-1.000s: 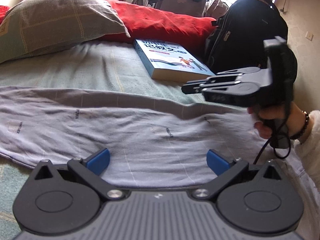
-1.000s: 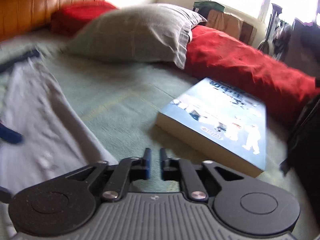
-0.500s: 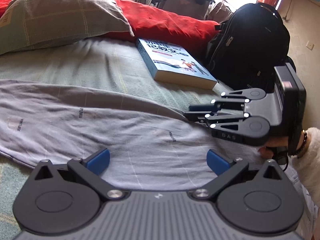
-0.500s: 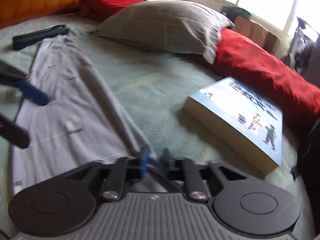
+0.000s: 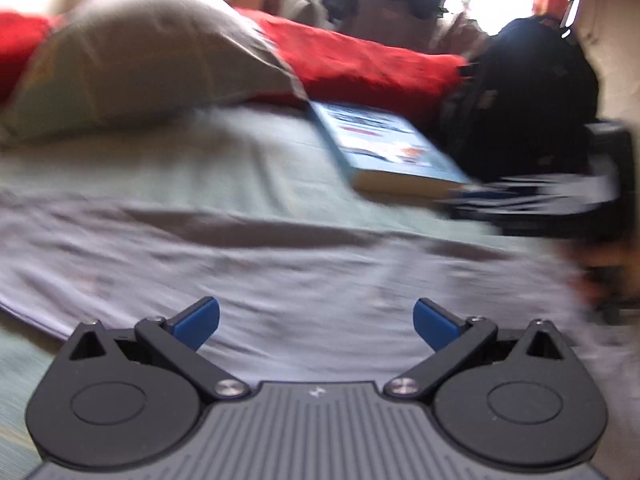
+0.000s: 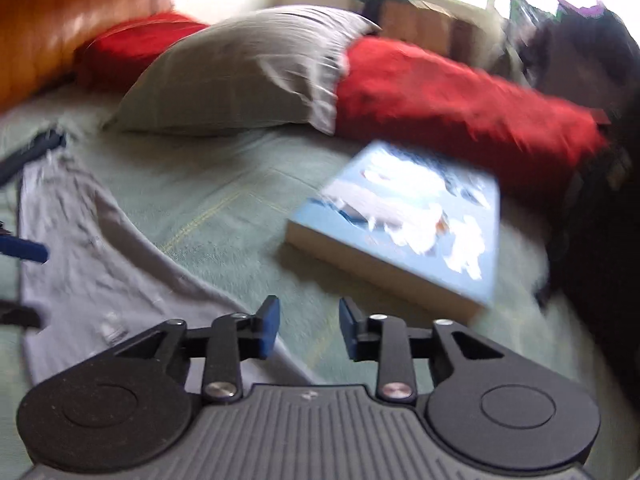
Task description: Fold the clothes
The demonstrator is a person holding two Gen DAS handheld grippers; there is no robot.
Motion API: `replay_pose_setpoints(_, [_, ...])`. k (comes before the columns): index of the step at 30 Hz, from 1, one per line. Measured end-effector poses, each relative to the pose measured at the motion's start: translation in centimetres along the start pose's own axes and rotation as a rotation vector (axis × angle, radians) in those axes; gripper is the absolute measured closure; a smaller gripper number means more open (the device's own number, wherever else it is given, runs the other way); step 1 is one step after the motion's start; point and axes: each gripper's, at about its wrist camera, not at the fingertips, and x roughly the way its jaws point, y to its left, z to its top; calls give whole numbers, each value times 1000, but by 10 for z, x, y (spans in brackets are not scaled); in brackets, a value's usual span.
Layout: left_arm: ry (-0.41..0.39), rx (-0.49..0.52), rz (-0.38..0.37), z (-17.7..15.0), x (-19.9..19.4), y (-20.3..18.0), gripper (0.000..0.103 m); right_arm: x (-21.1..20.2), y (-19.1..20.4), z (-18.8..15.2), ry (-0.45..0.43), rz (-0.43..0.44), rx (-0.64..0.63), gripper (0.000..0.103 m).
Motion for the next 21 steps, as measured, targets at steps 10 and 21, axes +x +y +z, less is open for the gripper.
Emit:
replay_pose_setpoints(10, [113,-72,40,0,11,22,1,11,-34,-33,-8,-126,284,55])
replay_pose_setpoints(21, [104,-222,-107,56,39,8,1,-33,10,-94,-82,97,295,11])
